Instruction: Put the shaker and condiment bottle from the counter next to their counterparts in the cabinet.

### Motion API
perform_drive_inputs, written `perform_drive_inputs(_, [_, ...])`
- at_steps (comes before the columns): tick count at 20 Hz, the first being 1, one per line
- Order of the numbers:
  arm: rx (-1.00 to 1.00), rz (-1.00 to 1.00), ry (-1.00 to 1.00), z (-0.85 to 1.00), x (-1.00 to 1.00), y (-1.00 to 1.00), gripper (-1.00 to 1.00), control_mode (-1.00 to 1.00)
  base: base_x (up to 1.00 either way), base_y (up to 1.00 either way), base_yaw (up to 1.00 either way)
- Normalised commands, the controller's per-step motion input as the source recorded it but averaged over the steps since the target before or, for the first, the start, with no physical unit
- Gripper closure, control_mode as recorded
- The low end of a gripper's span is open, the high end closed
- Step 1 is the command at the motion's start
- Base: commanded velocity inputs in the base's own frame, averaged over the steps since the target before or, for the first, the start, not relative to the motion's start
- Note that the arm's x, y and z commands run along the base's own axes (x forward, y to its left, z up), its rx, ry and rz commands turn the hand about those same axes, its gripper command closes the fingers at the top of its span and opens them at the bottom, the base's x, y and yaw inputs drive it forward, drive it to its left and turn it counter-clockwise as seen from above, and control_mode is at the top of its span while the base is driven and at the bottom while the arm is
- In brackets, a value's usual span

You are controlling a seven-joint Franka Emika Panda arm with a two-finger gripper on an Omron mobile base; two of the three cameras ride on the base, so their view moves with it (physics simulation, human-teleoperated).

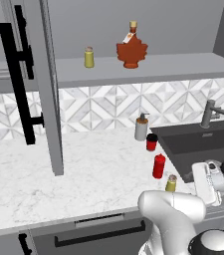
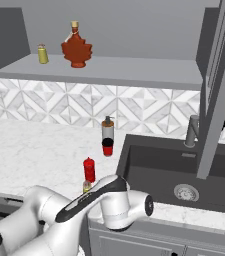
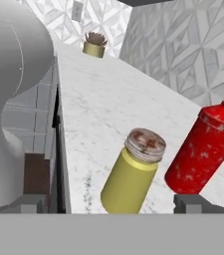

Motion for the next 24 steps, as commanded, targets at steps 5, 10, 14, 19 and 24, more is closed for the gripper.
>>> perform_drive_inputs(5, [0.0, 0.0, 0.0, -0.05, 0.26, 0.0, -1.0, -1.0, 0.0, 0.0, 0.0])
perform_drive_inputs(10, [0.0, 0.0, 0.0, -0.09, 0.14, 0.0, -1.0, -1.0, 0.0, 0.0, 0.0])
perform_drive_inputs(14, [0.0, 0.0, 0.0, -0.06, 0.0, 0.03, -1.0, -1.0, 0.0, 0.0, 0.0])
perform_drive_inputs(19, [0.0, 0.0, 0.01, -0.03, 0.0, 0.11, -1.0, -1.0, 0.0, 0.0, 0.0])
perform_drive_inputs(24, [0.0, 0.0, 0.02, -0.02, 0.0, 0.15, -1.0, -1.0, 0.0, 0.0, 0.0])
